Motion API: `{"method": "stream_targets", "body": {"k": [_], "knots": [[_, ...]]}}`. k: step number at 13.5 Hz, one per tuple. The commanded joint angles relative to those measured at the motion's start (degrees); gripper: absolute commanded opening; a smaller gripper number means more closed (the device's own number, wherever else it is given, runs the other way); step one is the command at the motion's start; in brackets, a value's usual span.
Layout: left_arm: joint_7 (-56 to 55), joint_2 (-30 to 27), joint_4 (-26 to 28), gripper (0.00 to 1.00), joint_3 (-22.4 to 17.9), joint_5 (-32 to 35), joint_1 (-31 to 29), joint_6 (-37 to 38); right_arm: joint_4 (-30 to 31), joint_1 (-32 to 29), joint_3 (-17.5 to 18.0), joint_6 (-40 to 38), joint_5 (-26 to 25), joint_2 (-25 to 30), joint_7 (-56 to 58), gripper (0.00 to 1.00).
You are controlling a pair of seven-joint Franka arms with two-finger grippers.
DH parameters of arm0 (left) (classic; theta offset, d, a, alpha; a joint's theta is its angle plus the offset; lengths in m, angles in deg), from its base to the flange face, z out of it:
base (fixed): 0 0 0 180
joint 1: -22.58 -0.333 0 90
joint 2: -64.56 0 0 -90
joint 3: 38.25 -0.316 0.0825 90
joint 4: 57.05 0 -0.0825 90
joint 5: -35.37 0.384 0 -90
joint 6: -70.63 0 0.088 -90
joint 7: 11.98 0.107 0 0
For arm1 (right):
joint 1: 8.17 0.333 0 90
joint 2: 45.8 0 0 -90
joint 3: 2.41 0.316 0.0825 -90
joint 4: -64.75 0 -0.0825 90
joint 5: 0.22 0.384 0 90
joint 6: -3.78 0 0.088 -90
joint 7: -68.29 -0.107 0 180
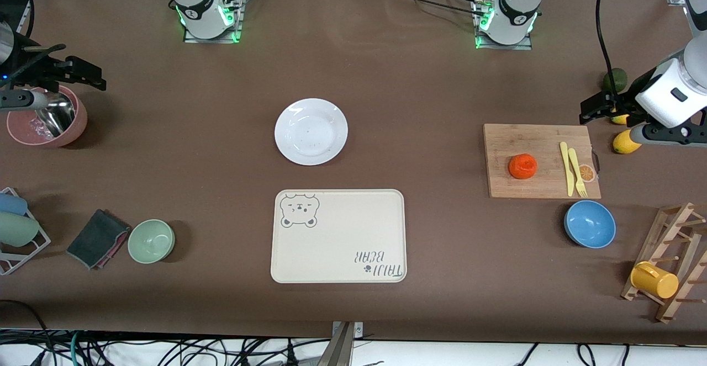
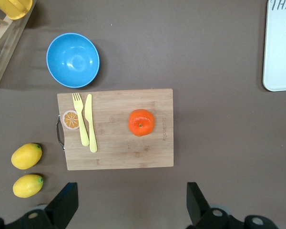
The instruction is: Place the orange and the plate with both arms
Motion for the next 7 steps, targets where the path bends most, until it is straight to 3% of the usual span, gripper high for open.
{"method": "stream_targets", "body": {"k": [1,7], "knots": [[1.1,0.29,-0.92,1.0,0.01,-0.22,-0.05,0.89,-1.49,-0.11,-0.04,-1.19,0.8,-0.59,-0.55,1.0],[1.02,0.55,-0.92,1.0,0.01,-0.22,-0.05,0.98,-1.58,0.06,0.05,-1.11,0.8,-0.59,-0.55,1.0]]}}
